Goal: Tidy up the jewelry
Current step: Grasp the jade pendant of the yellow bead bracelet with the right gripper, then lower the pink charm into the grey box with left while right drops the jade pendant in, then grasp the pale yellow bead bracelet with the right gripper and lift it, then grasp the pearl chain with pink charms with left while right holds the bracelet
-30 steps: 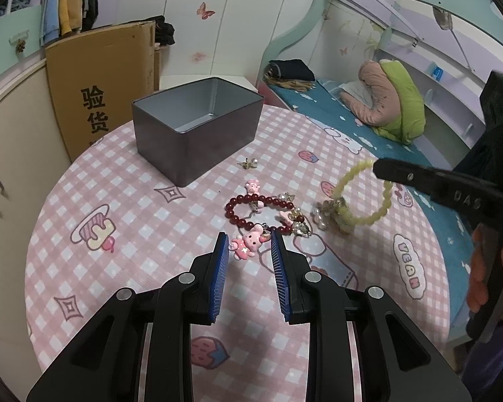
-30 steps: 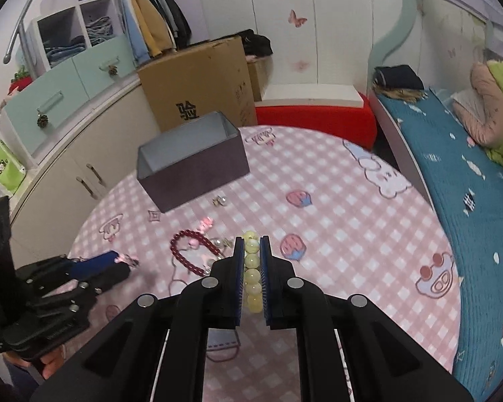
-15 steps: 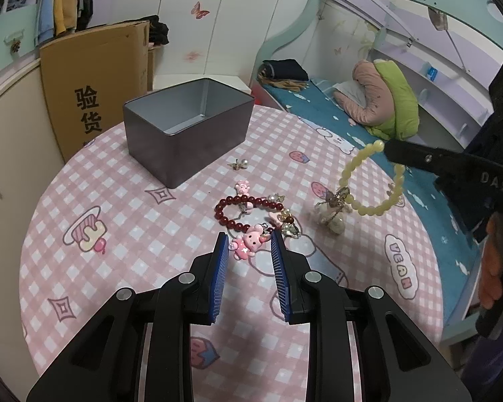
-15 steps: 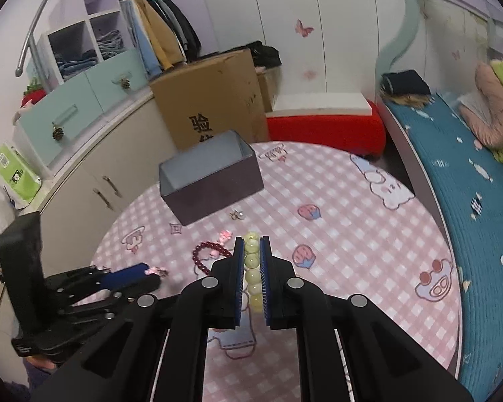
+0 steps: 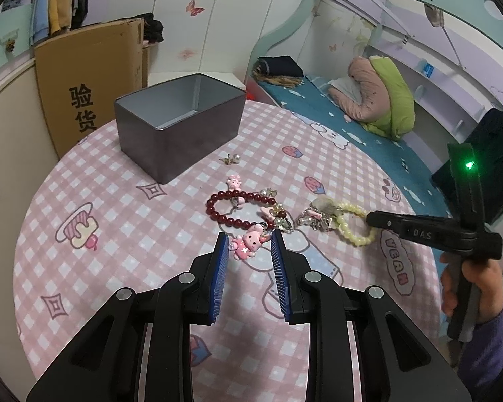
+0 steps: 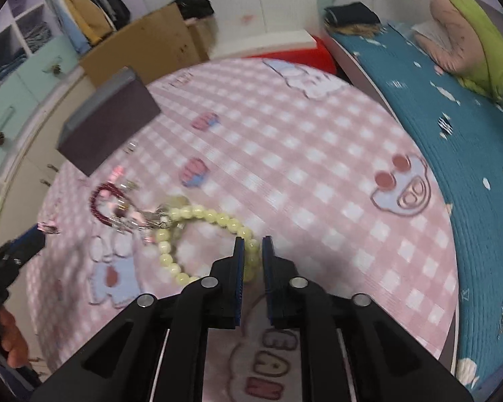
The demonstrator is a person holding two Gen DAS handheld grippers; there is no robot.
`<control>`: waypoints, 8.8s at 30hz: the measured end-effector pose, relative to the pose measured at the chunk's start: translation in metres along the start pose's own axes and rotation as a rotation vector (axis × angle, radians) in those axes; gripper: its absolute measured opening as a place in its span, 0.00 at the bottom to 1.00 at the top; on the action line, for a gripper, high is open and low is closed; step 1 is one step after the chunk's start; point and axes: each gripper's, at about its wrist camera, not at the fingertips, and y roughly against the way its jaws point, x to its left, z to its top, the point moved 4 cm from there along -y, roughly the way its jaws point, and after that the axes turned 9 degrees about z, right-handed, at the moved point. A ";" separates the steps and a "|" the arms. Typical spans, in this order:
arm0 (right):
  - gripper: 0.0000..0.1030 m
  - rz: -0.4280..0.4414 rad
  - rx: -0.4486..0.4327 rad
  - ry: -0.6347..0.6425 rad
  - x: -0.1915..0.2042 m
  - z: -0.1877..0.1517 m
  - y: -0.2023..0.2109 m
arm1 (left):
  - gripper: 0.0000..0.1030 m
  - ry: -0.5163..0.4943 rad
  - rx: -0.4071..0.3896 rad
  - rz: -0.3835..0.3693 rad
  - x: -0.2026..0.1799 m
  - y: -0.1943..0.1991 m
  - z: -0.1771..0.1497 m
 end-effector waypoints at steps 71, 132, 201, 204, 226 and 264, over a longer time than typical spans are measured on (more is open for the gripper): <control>0.28 0.163 -0.169 0.273 0.166 0.156 -0.032 | 0.26 0.008 -0.031 0.123 0.060 -0.050 0.140; 0.46 -0.017 -0.037 0.239 0.046 0.033 0.009 | 0.64 -0.064 -0.014 0.082 -0.018 -0.007 0.032; 0.09 0.159 -0.077 0.122 -0.027 -0.016 0.032 | 0.24 -0.175 0.162 0.067 -0.133 -0.073 -0.005; 0.09 0.171 -0.070 0.125 -0.027 -0.018 0.030 | 0.24 -0.161 0.160 0.078 -0.132 -0.074 -0.003; 0.09 0.212 -0.044 0.131 -0.025 -0.023 0.020 | 0.11 -0.133 0.174 0.070 -0.115 -0.076 0.001; 0.09 0.214 -0.032 0.130 -0.018 -0.020 0.015 | 0.25 -0.236 0.125 0.154 -0.092 -0.086 0.013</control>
